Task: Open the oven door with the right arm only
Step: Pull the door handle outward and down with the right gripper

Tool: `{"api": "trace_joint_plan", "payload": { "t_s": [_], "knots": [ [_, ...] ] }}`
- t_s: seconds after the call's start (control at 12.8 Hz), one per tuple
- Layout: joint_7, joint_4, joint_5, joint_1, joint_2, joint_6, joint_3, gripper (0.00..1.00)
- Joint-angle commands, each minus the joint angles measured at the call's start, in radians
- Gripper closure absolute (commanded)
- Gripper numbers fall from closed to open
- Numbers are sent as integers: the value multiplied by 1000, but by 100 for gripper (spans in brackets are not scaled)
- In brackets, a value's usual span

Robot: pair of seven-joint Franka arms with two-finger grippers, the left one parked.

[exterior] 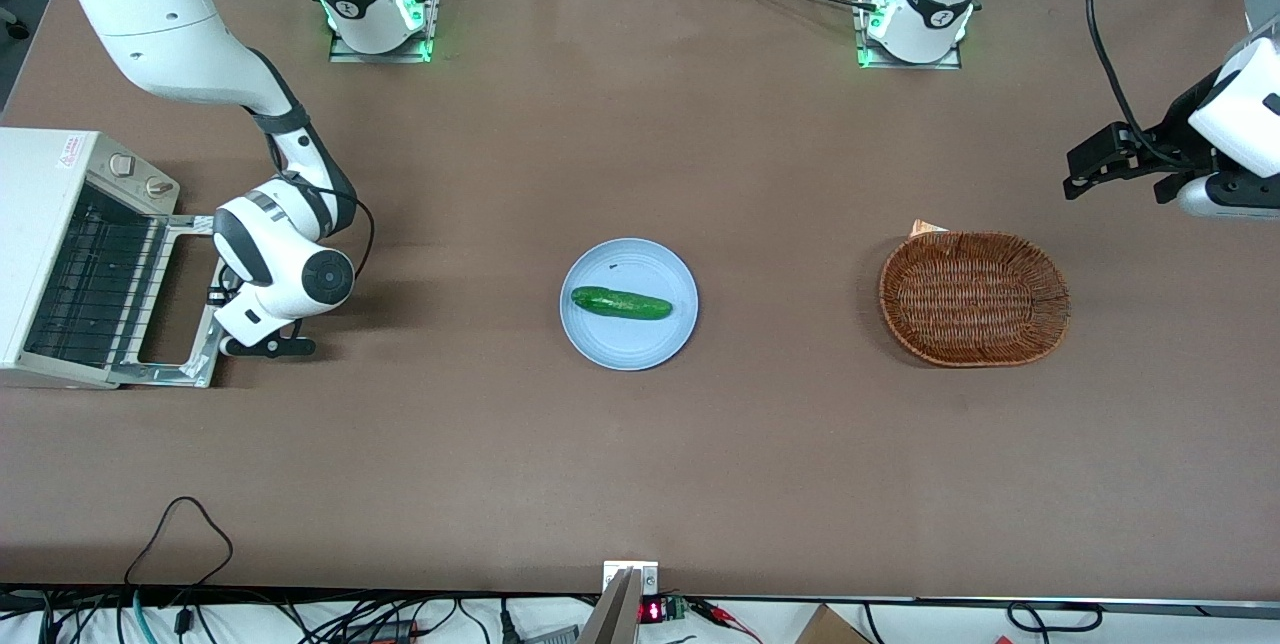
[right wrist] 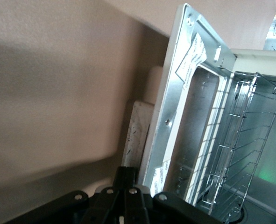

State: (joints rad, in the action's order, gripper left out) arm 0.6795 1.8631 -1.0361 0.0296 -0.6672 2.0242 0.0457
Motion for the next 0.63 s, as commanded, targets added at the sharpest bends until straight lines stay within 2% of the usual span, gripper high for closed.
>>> {"api": "trace_joint_plan", "payload": {
  "t_s": [0.0,0.39,0.55],
  "knots": [
    [5,-2,-15,-10,-8,-30,-21,100],
    [3,-4,2,-11,-20,-25,0,100],
    [-9,-42,105,-10,-20,-12,11,100]
  ]
}}
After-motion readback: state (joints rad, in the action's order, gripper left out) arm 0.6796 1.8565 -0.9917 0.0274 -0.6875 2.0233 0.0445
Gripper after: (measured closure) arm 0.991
